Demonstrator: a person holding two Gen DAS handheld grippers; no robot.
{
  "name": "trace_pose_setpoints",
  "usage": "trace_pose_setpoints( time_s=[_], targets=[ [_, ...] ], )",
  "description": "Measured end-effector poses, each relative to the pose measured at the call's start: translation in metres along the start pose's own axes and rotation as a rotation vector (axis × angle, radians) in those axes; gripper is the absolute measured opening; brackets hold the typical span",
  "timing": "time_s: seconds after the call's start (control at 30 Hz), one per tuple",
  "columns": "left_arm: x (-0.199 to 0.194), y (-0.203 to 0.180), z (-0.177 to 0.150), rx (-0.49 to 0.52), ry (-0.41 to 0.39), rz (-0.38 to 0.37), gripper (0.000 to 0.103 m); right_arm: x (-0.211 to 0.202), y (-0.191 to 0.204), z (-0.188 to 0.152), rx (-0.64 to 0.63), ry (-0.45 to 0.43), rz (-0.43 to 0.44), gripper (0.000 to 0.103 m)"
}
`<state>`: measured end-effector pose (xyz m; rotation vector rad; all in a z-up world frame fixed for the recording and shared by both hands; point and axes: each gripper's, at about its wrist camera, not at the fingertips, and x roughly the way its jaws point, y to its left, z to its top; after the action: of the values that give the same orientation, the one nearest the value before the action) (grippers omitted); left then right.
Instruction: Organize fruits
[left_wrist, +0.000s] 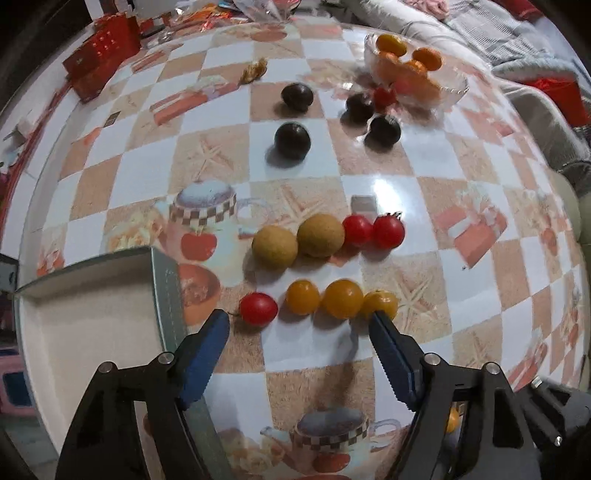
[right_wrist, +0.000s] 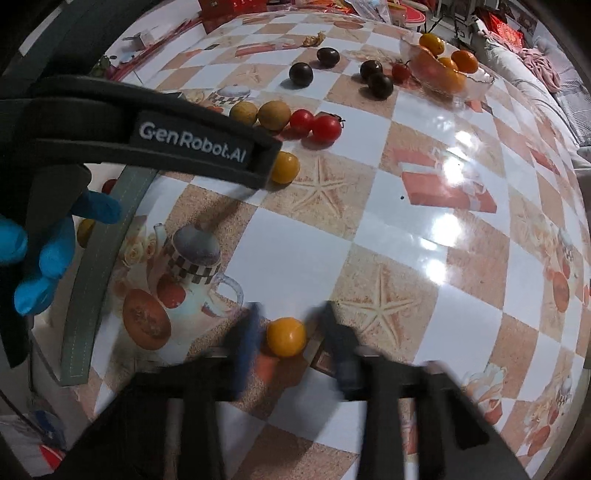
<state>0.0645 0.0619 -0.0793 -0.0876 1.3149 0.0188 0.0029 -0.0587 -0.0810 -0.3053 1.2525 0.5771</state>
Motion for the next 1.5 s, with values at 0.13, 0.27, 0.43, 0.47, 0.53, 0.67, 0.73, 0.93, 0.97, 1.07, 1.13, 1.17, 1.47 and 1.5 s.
trace_pose_setpoints(
  time_s=[0.13,0.27,0.43,0.47,0.53,0.67,0.73,0.93,0.97,1.07,1.13,1.17,1.47,1.5],
  targets=[
    [0.003,0.005,-0.001,0.031,0.017,0.001,0.055,0.000,-0.007,0.003,0.047,0.009,0.035,0.021],
    [0.004,0.007,-0.006,0.085,0.021,0.006,0.033,0.001,-0.012,0.005,0.083,0.013,0.064,0.021],
    [0.004,0.000,0.003,0.104,0.008,0.022,0.033,0.003,-0.020,0.005,0.080,0.019,0.076,0.021],
    [0.004,-0.002,0.006,0.101,0.007,0.021,0.033,0.004,-0.021,0.004,0.078,0.021,0.079,0.021],
    [0.003,-0.004,0.008,0.099,0.000,0.022,0.033,0.003,-0.018,0.005,0.064,0.022,0.076,0.021],
    [0.002,-0.003,0.008,0.083,-0.002,0.009,0.024,0.004,-0.022,0.006,0.093,0.024,0.102,0.021],
    [0.005,-0.007,0.011,0.074,0.002,-0.004,0.023,0.002,-0.030,0.006,0.145,0.022,0.143,0.021],
    [0.000,-0.006,0.004,0.039,0.004,-0.027,0.023,-0.010,-0.059,0.001,0.243,0.003,0.181,0.021],
    [-0.003,-0.004,0.002,0.025,0.002,-0.036,0.023,-0.011,-0.061,0.000,0.246,0.001,0.180,0.021],
    [-0.015,-0.002,-0.001,-0.005,-0.015,-0.052,0.023,-0.019,-0.068,-0.002,0.269,-0.002,0.175,0.021],
    [-0.023,-0.001,-0.004,-0.017,-0.029,-0.064,0.023,-0.025,-0.072,-0.001,0.281,-0.003,0.171,0.021],
    [-0.027,-0.001,-0.004,-0.022,-0.036,-0.070,0.023,-0.027,-0.071,-0.001,0.283,-0.003,0.170,0.021],
    [-0.072,0.022,-0.017,-0.088,-0.098,-0.104,0.023,-0.052,-0.058,0.015,0.250,-0.033,0.157,0.021],
    [-0.074,0.025,-0.018,-0.095,-0.098,-0.104,0.023,-0.055,-0.056,0.016,0.240,-0.035,0.154,0.021]
  ],
)
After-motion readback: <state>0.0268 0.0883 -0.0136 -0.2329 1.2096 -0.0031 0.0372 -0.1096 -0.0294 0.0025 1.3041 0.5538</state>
